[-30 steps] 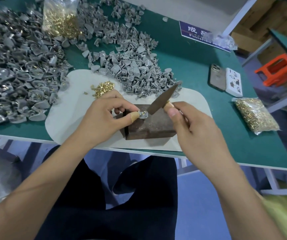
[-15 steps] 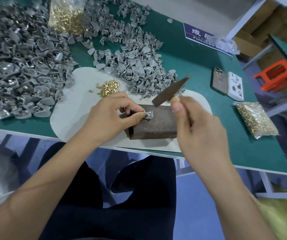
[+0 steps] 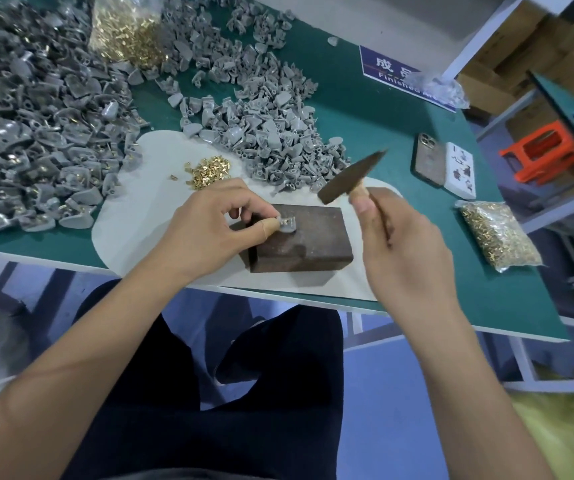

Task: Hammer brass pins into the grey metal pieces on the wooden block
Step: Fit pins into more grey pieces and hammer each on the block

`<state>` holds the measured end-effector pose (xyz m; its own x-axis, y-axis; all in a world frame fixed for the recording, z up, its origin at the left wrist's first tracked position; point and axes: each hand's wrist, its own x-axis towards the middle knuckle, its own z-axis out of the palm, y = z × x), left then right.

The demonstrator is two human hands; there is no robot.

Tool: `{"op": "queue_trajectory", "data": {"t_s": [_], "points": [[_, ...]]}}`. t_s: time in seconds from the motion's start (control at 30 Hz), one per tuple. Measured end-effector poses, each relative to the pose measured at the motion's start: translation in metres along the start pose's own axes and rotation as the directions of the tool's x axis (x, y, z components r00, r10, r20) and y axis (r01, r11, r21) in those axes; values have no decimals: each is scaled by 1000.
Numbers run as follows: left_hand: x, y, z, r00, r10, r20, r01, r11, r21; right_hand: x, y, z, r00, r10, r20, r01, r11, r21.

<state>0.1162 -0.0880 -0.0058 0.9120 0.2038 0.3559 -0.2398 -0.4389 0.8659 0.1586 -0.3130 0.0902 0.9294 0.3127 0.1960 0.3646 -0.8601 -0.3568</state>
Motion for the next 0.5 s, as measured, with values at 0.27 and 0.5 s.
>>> {"op": "queue_trajectory", "data": {"t_s": [0.27, 0.5], "points": [[0, 0, 0, 1000, 4, 15, -4, 1000, 10, 17, 60, 25, 969, 245, -22, -245, 959, -143], [-1, -2, 1, 1000, 14, 10, -14, 1000, 21, 13, 52, 36, 991, 69, -113, -71, 997, -18]]}}
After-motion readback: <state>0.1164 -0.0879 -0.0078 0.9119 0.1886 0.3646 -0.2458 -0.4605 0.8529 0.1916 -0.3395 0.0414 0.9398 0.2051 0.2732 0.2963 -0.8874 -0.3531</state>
